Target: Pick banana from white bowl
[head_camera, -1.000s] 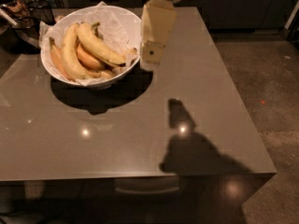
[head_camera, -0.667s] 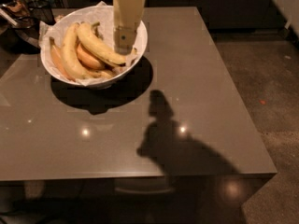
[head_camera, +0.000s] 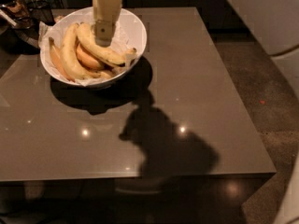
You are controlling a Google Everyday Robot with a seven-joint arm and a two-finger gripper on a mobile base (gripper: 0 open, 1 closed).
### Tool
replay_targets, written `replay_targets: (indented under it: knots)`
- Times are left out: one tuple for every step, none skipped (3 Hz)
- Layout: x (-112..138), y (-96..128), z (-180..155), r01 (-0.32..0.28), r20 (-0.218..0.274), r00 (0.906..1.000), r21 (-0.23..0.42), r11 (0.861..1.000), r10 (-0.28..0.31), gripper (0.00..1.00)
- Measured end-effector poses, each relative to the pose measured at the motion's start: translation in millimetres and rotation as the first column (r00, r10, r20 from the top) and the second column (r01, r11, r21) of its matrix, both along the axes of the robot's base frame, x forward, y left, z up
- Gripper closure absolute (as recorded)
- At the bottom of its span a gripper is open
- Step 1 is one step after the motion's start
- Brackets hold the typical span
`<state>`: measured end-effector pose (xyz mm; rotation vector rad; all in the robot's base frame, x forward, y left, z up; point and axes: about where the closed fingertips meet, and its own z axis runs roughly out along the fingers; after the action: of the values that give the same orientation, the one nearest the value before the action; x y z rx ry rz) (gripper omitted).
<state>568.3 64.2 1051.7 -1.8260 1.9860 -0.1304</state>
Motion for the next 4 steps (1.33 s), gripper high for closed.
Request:
replay_targets:
  knots:
    - [13.1, 4.9, -6.8, 0.033, -0.025, 0.9991, 0.006, 0.999, -0.033, 0.08]
    - [28.7, 11.5, -17.8, 0.061, -0.066, 0.9960, 0.012, 0.998, -0.060, 0.26]
    - [45.4, 17.3, -28.8, 0.087, -0.108, 0.9907, 0.036, 0.996, -0.082, 0.24]
    - [60.6, 27.8, -37.5, 0.098, -0.132, 0.9871, 0.051, 0.994, -0.090, 0.24]
